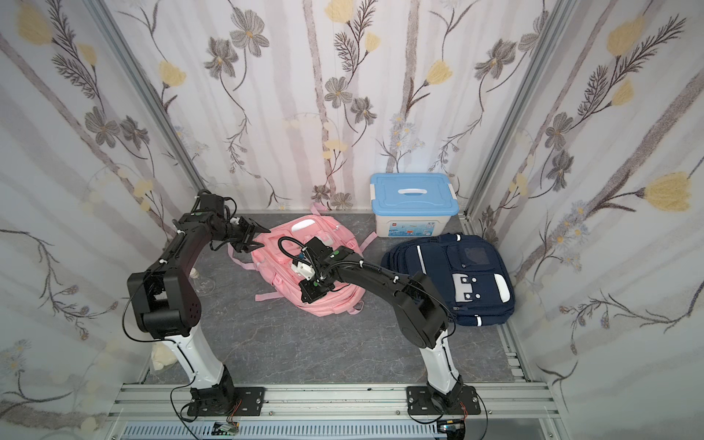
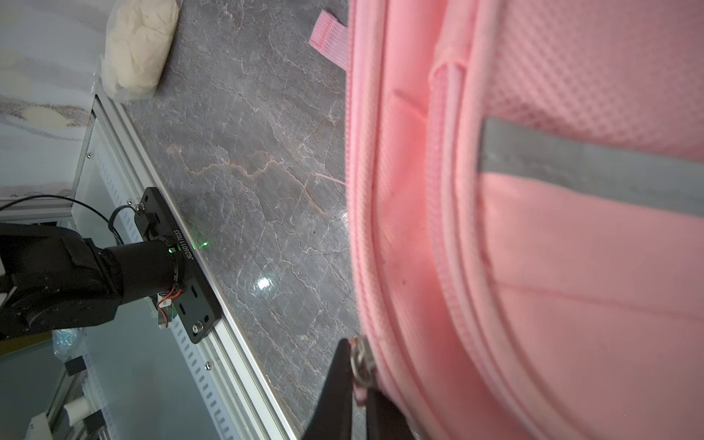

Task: Zip up the backpack
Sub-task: Zip the zipper on the backpack.

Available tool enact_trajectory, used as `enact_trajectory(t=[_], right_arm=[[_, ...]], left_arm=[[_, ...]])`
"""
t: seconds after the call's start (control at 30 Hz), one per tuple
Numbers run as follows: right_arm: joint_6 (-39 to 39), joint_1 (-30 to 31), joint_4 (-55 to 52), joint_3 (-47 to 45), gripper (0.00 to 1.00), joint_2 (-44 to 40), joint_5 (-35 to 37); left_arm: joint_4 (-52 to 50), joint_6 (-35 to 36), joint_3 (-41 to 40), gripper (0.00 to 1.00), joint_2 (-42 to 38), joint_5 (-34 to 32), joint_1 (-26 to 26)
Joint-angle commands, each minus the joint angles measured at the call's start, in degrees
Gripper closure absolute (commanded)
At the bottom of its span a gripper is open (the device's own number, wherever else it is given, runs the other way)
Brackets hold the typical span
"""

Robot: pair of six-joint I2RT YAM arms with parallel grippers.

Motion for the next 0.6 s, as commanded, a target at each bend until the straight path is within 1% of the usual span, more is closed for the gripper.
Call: enact_trajectory(t=[0.0, 0.03, 0.1, 0.2, 0.3, 0.33, 0.57], right_arm=[[2.5, 0.03, -0.23, 4.35, 1.0, 1.43, -0.41], [2.84, 0.01, -0.27, 5.66, 1.0, 1.74, -0.11], [3.54, 0.03, -0.24, 8.12, 1.0, 2.24, 1.34], [4.11, 0.0, -0.25, 10.59, 1.0, 3.28, 2.35], [4.41, -0.02, -0.31, 12.45, 1.0, 5.26, 1.98], [4.42, 1.67, -0.31, 13.27, 1.0, 5.94, 1.55], [4.34, 2.95, -0.36, 15.5, 1.0, 7.99, 1.64]], left_arm=[[0.36, -0.34, -5.28, 0.45, -4.21, 2.02, -0.78], [0.9, -1.16, -8.1, 0.46, -5.91, 2.22, -0.84], [3.64, -3.99, -16.44, 0.49, -10.88, 3.68, -0.84], [4.33, -6.52, -23.76, 0.5, -17.06, 4.22, -1.38], [4.83, -9.57, -26.87, 0.5, -21.94, 4.22, -3.77], [5.49, -10.99, -27.56, 0.49, -23.04, 4.09, -4.84], [12.55, -18.98, -33.4, 0.5, -26.23, 1.82, -10.47]])
